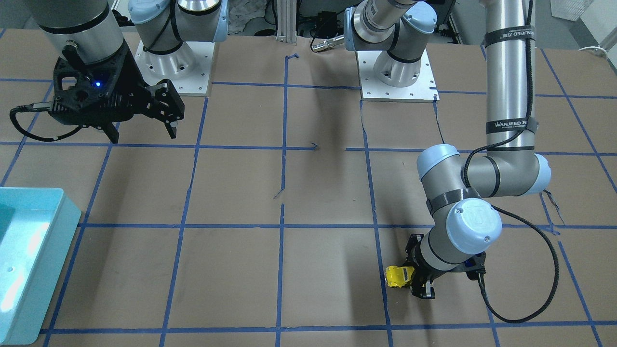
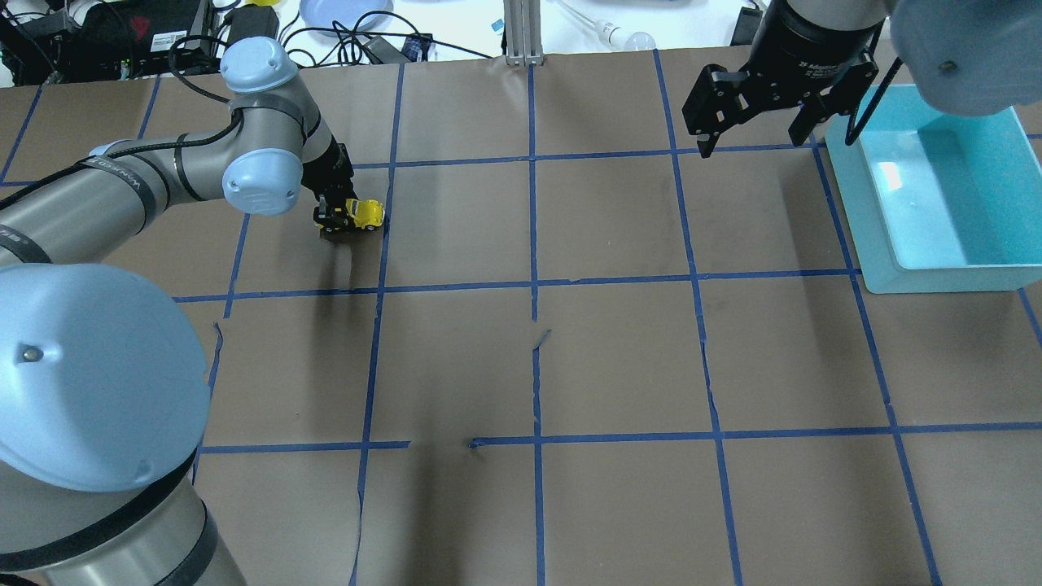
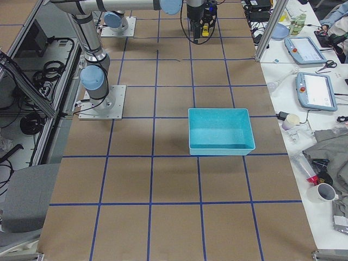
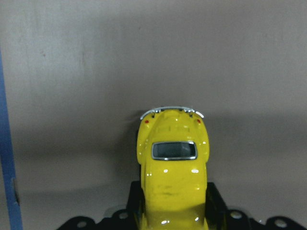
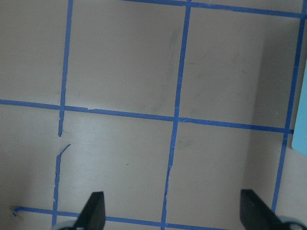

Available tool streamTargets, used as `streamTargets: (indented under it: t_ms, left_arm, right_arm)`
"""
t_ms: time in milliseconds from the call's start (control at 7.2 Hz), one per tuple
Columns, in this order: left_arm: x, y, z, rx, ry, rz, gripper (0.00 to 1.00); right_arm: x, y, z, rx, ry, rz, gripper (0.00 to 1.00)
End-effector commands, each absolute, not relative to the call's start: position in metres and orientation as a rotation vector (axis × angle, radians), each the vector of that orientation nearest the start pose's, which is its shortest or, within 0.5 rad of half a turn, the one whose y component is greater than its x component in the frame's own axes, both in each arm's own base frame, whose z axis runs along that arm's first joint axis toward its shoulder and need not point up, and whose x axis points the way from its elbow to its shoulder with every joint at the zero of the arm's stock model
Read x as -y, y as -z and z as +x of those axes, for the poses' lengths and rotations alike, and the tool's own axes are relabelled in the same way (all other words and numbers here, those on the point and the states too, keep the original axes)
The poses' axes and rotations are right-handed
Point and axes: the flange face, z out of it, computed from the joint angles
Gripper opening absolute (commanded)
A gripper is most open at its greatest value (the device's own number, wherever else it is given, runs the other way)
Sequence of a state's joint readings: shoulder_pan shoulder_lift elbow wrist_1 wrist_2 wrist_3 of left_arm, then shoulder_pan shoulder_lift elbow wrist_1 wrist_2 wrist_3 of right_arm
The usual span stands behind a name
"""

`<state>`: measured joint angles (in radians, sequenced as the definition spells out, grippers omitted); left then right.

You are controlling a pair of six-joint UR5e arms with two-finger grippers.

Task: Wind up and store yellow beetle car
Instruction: 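Drag the held car with the left gripper along the table, turning it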

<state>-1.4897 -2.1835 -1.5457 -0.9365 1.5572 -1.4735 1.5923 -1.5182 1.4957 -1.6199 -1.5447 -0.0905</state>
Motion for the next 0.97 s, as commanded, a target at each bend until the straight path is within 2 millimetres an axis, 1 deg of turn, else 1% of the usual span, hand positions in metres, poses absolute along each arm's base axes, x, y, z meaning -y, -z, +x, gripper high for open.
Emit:
streamTargets:
  t_ms: [0,139,278,417,556,694,833]
  left_arm:
    - [0.688,-0.216,-0.100,-2.265,0.049,-2.316,0.00]
    - [0.685,-0.217,-0.129,-2.286,-0.087,-2.405,0.00]
    - [0.682,-0.212,-0.150,-2.327,-0.117,-2.381,0.00]
    - [0.680,-0.209,-0.165,-2.352,-0.178,-2.385,0.00]
    - [0.676,-0.202,-0.170,-2.355,-0.278,-2.399,0.00]
    - [0.675,-0.197,-0.169,-2.359,-0.287,-2.373,0.00]
    - [0.678,-0.196,-0.168,-2.365,-0.280,-2.367,0.00]
  right_arm:
    - [0.518,-0.504,0.147,-3.111,0.114,-0.176,1.00]
    - [0.518,-0.504,0.147,-3.111,0.114,-0.176,1.00]
    - [0.518,-0.503,0.147,-3.111,0.111,-0.176,1.00]
    - [0.518,-0.503,0.147,-3.111,0.111,-0.169,1.00]
    - [0.518,-0.502,0.147,-3.111,0.111,-0.178,1.00]
    - [0.519,-0.503,0.147,-3.111,0.114,-0.178,1.00]
    - [0.519,-0.503,0.147,-3.109,0.116,-0.176,1.00]
